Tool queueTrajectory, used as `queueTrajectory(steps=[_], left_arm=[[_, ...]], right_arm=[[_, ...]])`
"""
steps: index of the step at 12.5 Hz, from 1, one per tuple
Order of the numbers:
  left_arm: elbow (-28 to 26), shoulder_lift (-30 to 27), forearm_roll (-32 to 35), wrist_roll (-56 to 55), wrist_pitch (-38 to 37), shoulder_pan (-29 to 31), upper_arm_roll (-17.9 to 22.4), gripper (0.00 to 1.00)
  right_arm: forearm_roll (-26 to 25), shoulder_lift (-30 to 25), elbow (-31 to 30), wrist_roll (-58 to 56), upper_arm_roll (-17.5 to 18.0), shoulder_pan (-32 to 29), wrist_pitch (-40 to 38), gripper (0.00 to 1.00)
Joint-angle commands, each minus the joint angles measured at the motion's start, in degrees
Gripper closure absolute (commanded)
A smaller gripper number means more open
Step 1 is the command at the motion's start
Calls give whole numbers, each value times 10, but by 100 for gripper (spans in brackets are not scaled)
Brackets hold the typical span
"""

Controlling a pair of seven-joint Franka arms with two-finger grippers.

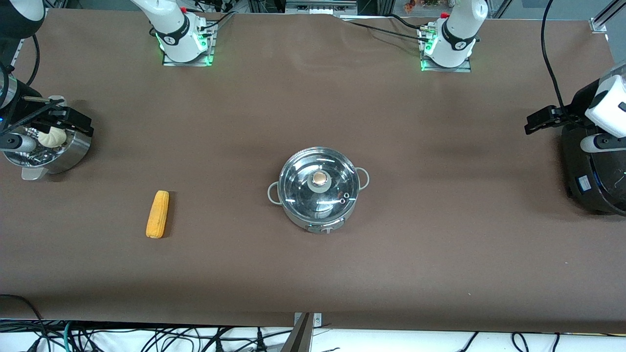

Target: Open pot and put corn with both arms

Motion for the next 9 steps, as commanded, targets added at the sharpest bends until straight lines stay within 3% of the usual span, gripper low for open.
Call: queueTrajectory(steps=[1, 9], left_arm=[[1, -5, 1, 13, -9, -1, -2, 0], [3, -3, 1, 2, -7, -9, -20, 0]], right_arm=[[-5, 7, 16, -5, 4, -3, -4, 0], [-5, 11, 21, -6, 4, -2, -4, 0]])
